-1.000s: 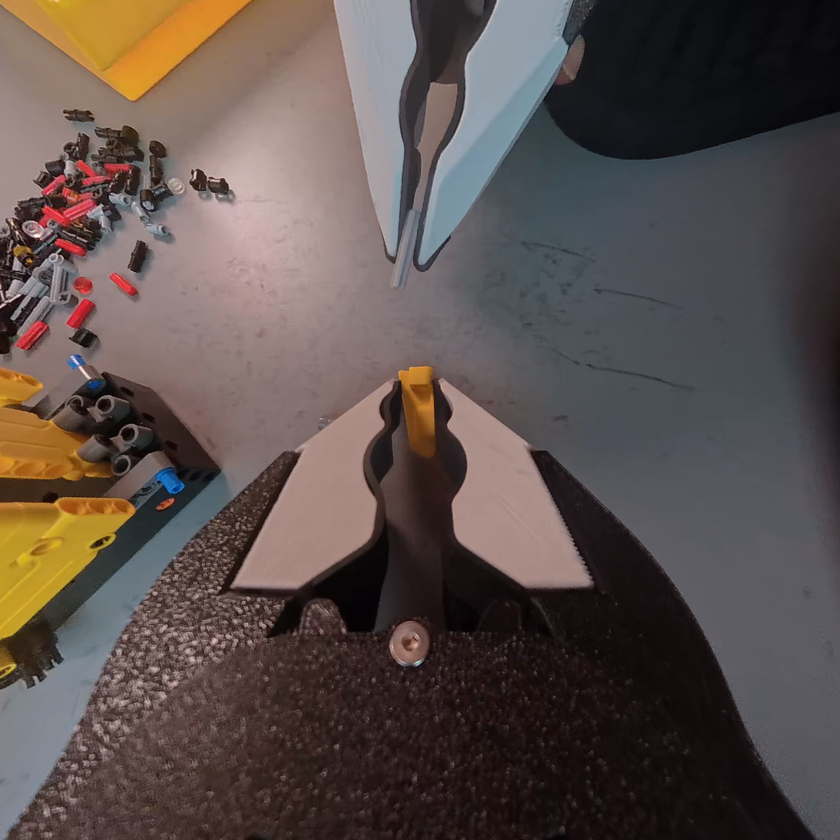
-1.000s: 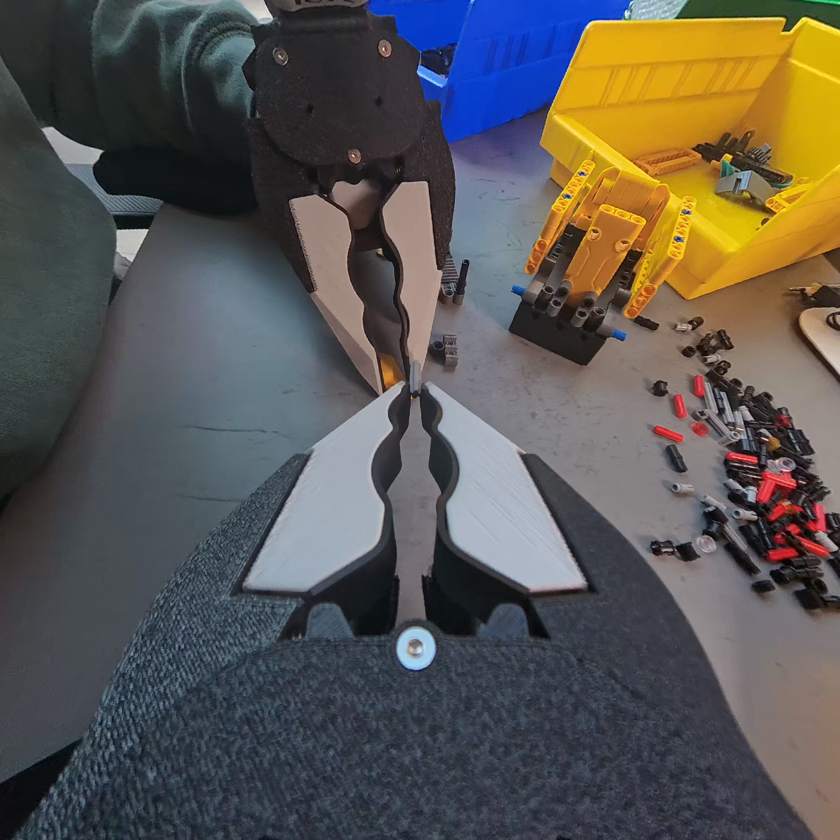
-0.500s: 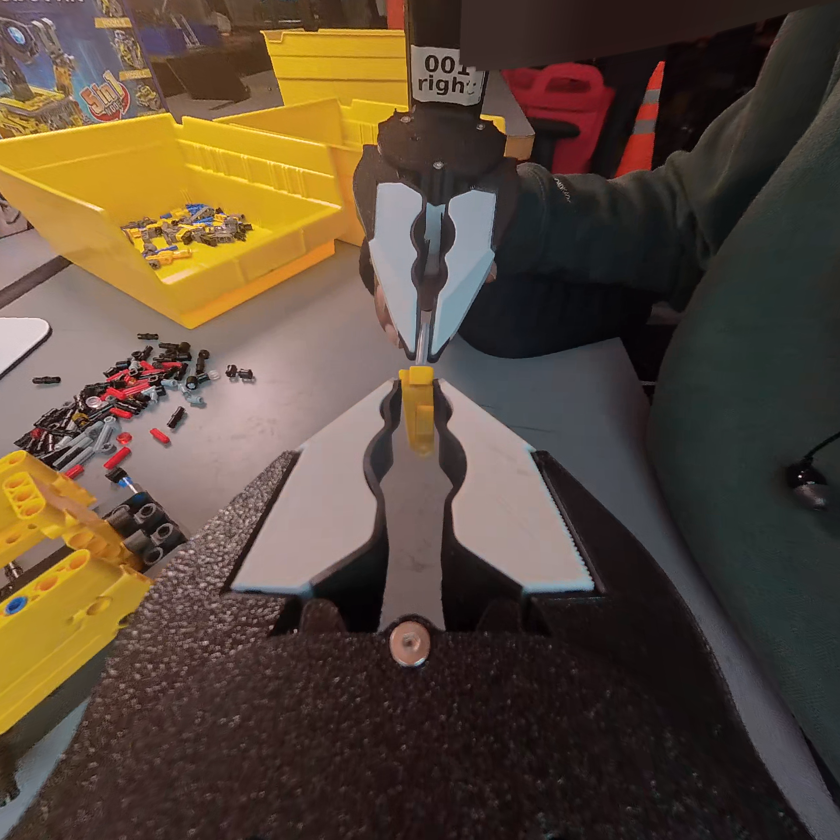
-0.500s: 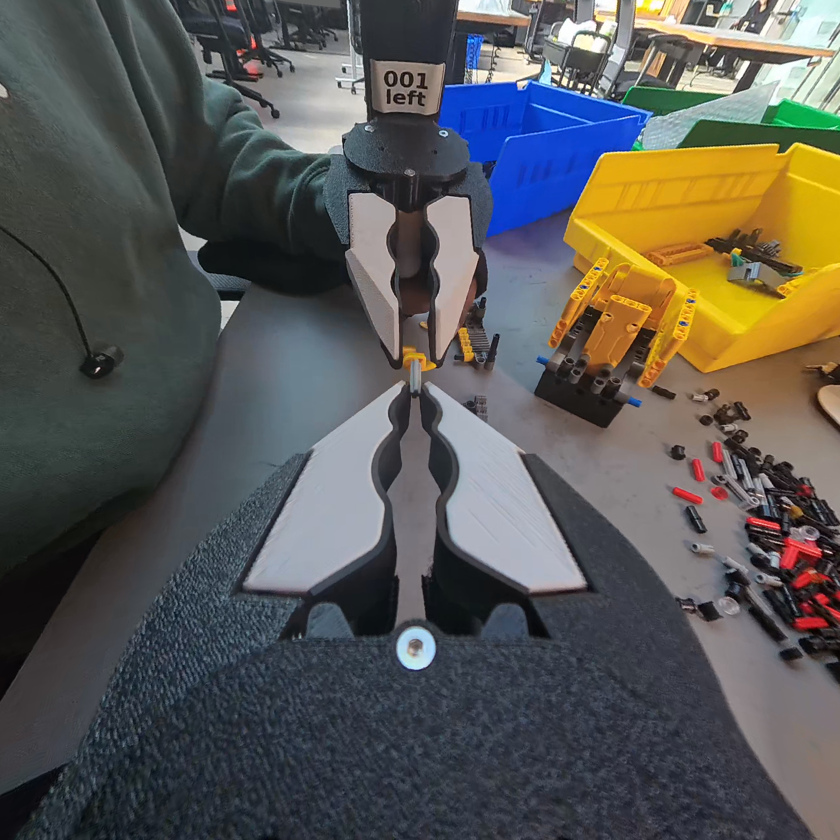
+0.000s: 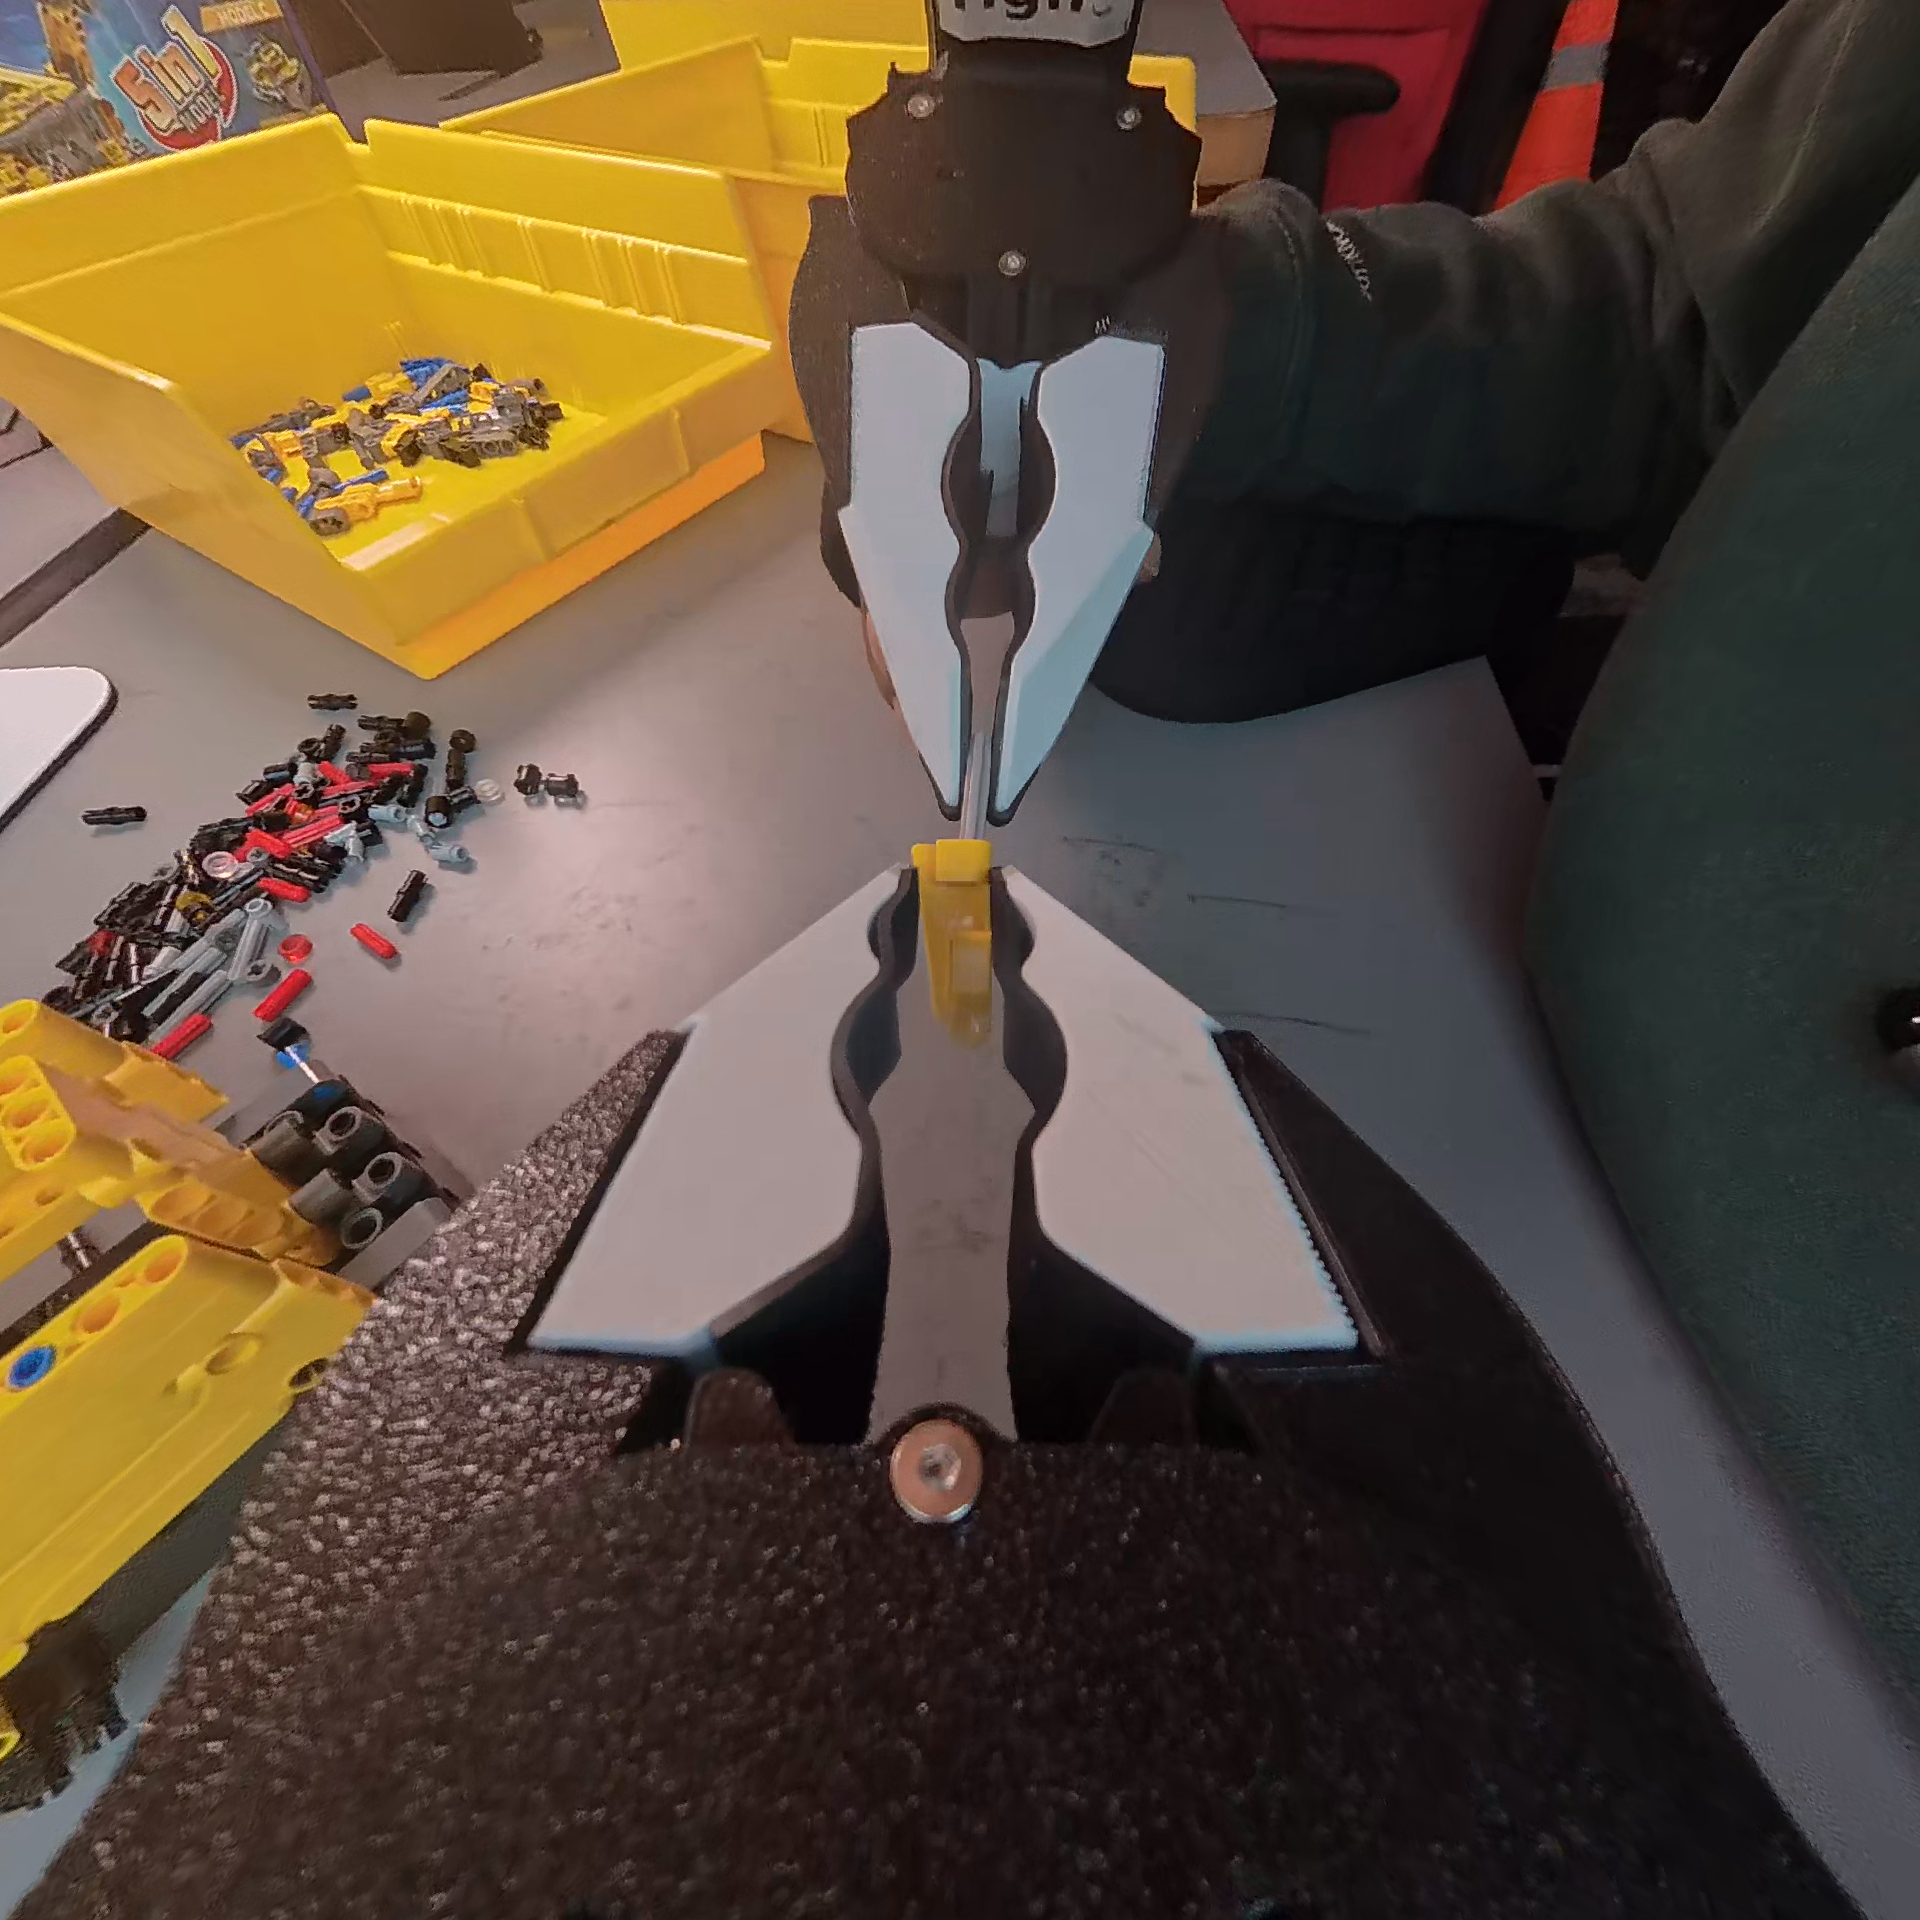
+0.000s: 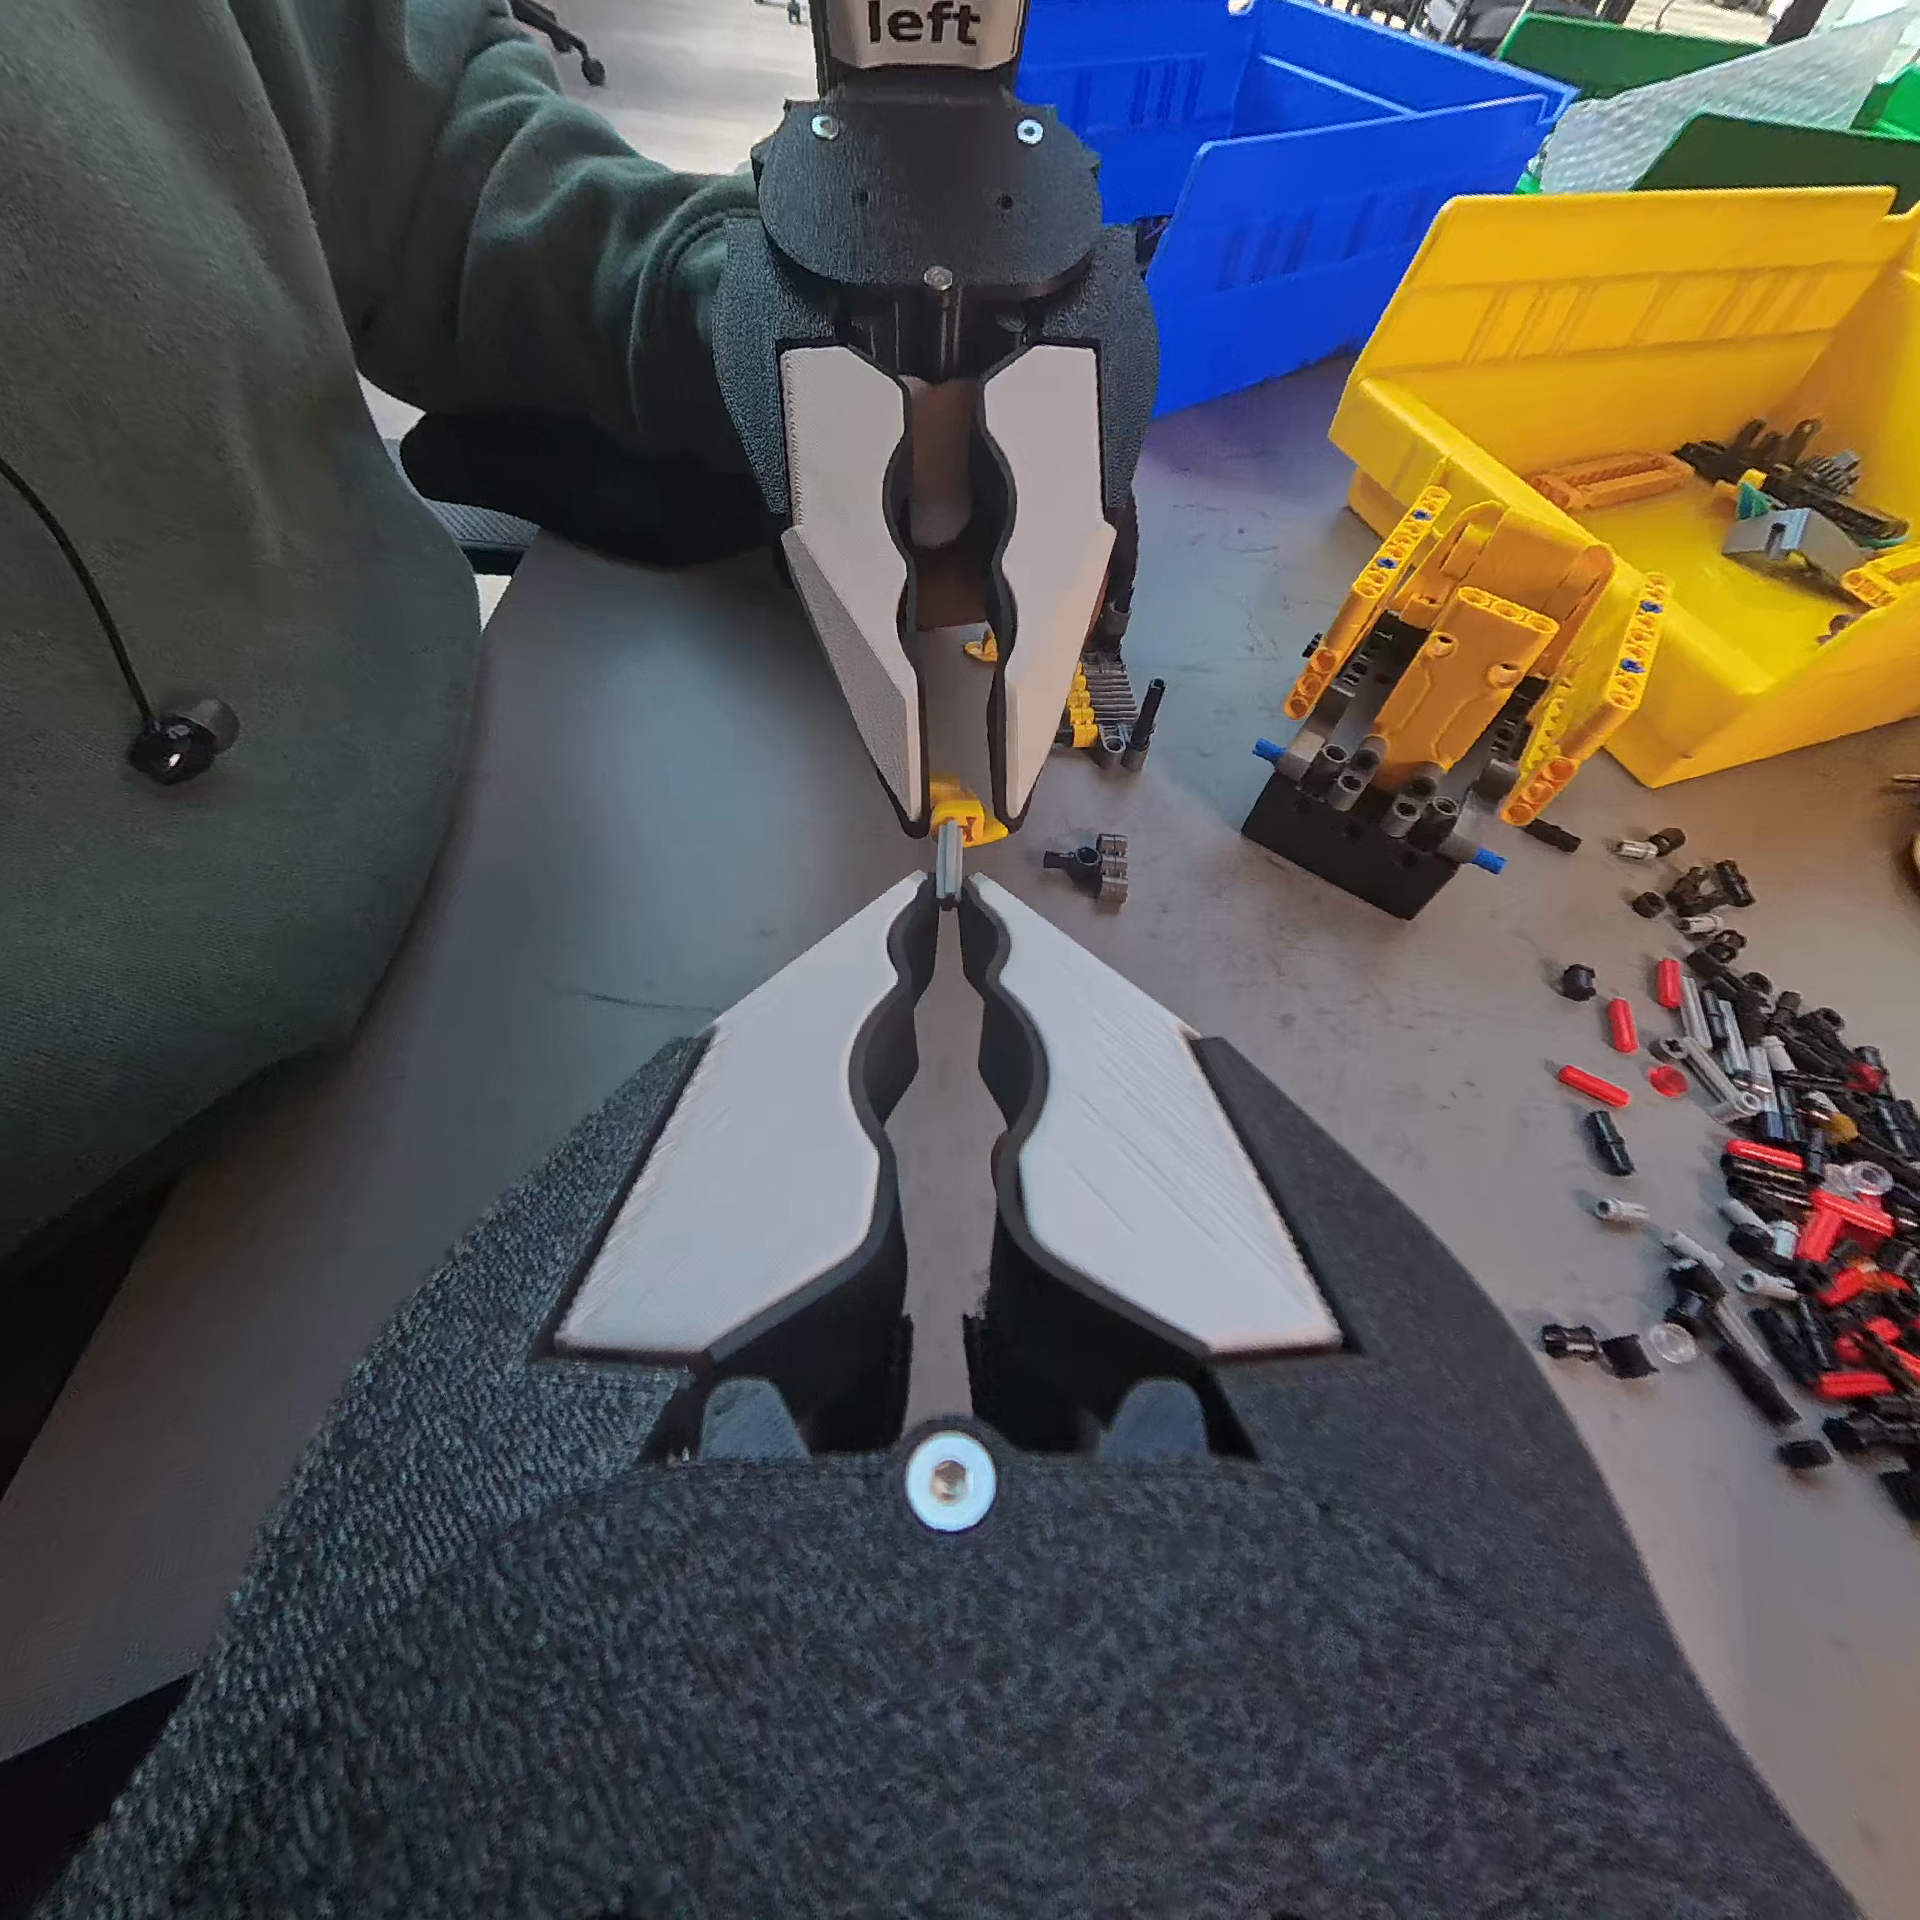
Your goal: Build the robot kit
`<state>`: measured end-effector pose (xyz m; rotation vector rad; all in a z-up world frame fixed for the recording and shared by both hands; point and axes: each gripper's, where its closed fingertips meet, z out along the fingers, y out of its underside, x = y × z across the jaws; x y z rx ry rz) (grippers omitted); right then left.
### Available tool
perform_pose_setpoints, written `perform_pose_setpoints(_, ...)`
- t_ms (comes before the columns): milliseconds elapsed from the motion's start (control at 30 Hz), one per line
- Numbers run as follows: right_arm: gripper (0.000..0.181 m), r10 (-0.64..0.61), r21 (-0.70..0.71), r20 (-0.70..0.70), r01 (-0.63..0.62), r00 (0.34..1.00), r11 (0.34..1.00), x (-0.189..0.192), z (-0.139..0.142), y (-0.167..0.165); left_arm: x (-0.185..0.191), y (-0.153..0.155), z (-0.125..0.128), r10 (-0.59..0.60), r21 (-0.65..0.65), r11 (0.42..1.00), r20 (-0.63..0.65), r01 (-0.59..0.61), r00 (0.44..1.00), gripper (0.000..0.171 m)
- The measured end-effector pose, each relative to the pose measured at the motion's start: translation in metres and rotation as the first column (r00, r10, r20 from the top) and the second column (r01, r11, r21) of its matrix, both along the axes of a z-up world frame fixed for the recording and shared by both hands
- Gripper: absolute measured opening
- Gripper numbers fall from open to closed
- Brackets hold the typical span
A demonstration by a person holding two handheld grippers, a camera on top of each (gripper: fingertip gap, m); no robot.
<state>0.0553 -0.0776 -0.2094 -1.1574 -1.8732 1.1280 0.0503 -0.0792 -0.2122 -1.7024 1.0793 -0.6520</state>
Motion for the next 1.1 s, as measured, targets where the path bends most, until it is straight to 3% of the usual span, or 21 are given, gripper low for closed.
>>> perform_pose_setpoints(500,0.002,-0.009,0.204,0.247,-0.043,0.969,0.978,0.004,-0.048,-0.006,0.004,-0.007,-0.052,-0.025,-0.095,0.996,-0.299,-0.004,0.954,0.009)
perform_pose_setpoints(733,0.002,-0.006,0.166,0.271,-0.040,0.963,0.985,0.003,-0.057,-0.006,0.005,-0.005,-0.059,-0.023,-0.108,0.994,-0.337,-0.014,0.941,0.008)
perform_pose_setpoints(800,0.002,0.003,0.123,0.244,-0.034,0.970,0.992,0.002,-0.053,-0.006,0.004,-0.004,-0.055,-0.014,-0.097,0.995,-0.319,-0.018,0.948,0.008)
perform_pose_setpoints(900,0.000,0.009,0.015,0.127,-0.011,0.992,1.000,-0.002,-0.028,-0.003,0.006,-0.002,-0.032,-0.004,-0.093,0.996,-0.177,-0.013,0.984,0.009)
perform_pose_setpoints(1100,0.000,-0.023,0.000,0.073,0.023,0.997,1.000,-0.001,-0.017,0.005,0.005,-0.002,-0.014,0.000,-0.094,0.996,-0.065,-0.006,0.998,0.009)
